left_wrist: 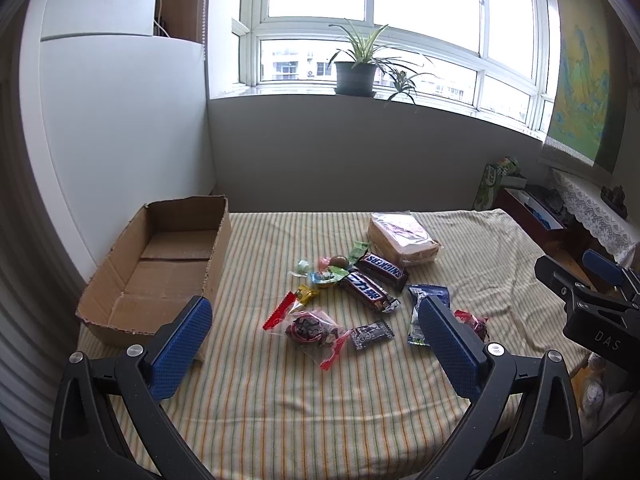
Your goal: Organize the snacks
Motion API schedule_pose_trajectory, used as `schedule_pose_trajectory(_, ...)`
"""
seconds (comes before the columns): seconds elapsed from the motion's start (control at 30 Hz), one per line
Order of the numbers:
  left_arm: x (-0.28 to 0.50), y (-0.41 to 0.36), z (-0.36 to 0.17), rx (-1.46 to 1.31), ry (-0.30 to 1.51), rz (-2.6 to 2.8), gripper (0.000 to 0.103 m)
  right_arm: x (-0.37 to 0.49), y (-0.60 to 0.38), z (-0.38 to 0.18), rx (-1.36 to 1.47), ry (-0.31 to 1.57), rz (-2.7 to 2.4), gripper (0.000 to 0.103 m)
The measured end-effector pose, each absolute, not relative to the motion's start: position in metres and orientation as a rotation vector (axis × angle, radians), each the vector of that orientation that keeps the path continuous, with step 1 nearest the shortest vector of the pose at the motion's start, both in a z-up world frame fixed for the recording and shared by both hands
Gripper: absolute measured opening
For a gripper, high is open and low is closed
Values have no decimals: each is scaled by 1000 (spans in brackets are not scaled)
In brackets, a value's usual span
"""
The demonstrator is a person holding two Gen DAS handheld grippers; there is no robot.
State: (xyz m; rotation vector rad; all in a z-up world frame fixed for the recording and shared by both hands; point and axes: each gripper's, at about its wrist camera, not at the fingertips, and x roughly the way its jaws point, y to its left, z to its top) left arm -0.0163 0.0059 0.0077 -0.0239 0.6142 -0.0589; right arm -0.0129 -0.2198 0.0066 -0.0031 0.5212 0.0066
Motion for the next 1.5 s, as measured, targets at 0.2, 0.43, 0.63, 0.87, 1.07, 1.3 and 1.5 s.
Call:
schedule_pose_trajectory(0.2, -16, 3, 8, -23, 617, -64, 103, -13, -220, 6, -4, 523, 7, 103)
schedule_pose_trajectory(0.43, -16, 2, 7, -23, 618, -66, 103, -13, -220, 5, -3, 524, 8, 103)
schedule_pose_trajectory(0.63, -16, 2, 7, -23, 618, -67, 103, -13, -220, 3, -3, 526, 9, 103)
schedule_pose_trajectory(0.87, -16, 1, 6, -22, 618, -71, 103, -13, -220, 1, -5, 530, 9, 103)
schedule_pose_trajectory(1.07, -16, 0, 5, -23, 619, -71, 103, -12, -221, 1, -7, 533, 8, 103)
schedule_pose_trajectory(1.3, -15, 2, 2, -27, 626, -70, 102, -11, -221, -1, -9, 538, 7, 103)
schedule_pose_trajectory(1.5, -13, 4, 0, -30, 631, -72, 102, -10, -220, -3, -10, 543, 10, 103)
